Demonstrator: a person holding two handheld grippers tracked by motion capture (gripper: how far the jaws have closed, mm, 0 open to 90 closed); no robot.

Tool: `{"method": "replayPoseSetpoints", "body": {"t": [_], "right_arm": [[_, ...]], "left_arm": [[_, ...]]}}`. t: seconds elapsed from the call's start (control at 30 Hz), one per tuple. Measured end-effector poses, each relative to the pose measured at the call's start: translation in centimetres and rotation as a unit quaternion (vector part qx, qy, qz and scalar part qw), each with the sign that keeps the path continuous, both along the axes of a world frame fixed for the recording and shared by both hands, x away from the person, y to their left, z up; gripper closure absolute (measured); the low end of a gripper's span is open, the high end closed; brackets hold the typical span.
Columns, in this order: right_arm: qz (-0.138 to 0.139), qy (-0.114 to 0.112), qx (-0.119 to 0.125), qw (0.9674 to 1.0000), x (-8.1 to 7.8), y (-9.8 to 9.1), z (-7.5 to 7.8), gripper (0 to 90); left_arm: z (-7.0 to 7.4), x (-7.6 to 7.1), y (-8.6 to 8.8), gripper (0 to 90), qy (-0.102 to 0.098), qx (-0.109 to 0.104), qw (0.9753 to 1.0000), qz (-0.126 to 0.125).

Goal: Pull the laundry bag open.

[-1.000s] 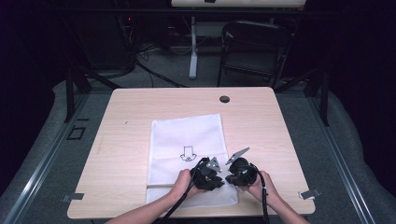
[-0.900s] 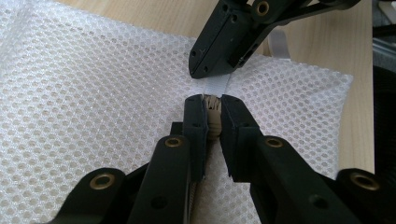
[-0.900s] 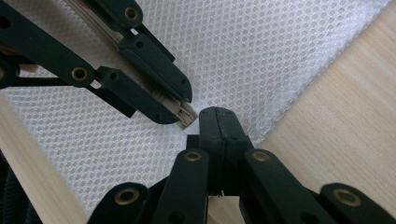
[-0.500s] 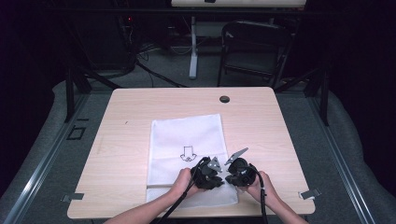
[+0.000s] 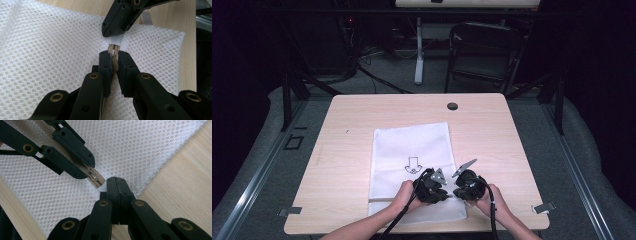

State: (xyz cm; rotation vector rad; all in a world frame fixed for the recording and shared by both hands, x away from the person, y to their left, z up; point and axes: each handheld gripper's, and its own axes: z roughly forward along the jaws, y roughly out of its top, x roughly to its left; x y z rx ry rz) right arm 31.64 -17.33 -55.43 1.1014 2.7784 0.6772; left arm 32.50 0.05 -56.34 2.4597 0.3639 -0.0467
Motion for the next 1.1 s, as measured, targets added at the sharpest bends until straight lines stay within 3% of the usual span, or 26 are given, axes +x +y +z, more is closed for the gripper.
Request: {"method": "replayPoseSetpoints", "body": {"t": [0.37,0.43,0.47,0.5,1.1], "right_arm": [[0.007,0.003,-0.020,0.9998,-0.1,0.0,0.2,90.0],[0.007,0.004,-0.018,0.9998,-0.1,0.0,0.2,90.0],[-0.006,0.000,-0.007,1.0000,-0.2,0.1,0.0,90.0],[0.002,0.004,-0.021,0.9998,-0.1,0.0,0.2,90.0],[-0.002,0.008,-0.034,0.9994,-0.6,0.4,0.3,90.0]], "left_arm": [[0.1,0.4,1.0,81.8,0.002,0.003,0.9999,-0.015],[0.1,0.5,1.0,81.7,-0.002,0.007,0.9998,-0.017],[0.1,0.6,1.1,81.8,0.003,0.007,0.9997,-0.023],[0.1,0.6,1.2,81.7,0.003,0.008,0.9996,-0.027],[0.2,0.7,1.8,81.7,0.004,0.012,0.9993,-0.036]]}}
